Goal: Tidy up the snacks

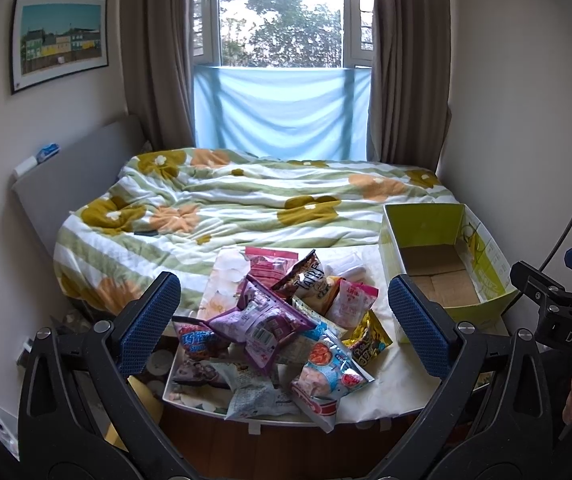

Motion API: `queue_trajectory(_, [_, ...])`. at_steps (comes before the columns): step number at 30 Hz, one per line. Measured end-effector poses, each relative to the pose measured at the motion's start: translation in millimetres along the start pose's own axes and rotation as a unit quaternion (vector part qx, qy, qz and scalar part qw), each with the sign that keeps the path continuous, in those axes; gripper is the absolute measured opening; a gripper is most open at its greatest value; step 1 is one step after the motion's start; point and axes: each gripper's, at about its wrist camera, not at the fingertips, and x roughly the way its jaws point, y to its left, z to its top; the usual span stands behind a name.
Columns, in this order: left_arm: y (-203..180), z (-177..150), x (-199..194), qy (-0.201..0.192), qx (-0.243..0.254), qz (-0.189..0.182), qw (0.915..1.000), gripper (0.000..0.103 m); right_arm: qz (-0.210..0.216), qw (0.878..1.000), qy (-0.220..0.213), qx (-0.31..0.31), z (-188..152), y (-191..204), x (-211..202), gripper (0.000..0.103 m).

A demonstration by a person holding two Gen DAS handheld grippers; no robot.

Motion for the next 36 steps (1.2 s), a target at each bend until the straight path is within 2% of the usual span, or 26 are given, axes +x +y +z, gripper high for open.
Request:
queue_trajectory(26, [-1.6,-3.3,-3.3,0.013,-0.006,0.001,0.9999,0.103,0.006,1.0,0.004,-0.002,-1.3,2.5,1.0,0.103])
queue_trajectory(30, [2.7,-8.6,1.1,0.033,-0.017,0.005,0.9993,0.103,0.024,1.0,0.019,-0.005,-4.0,5.3,5.4,0.103])
queue_trajectory(36, [18.0,-38.2,20.6,0.071,-0.037,0.012,0.9967,0.103,0.082,0.996,0.042,-0.013,-23.2,6.0,30.8,0.103])
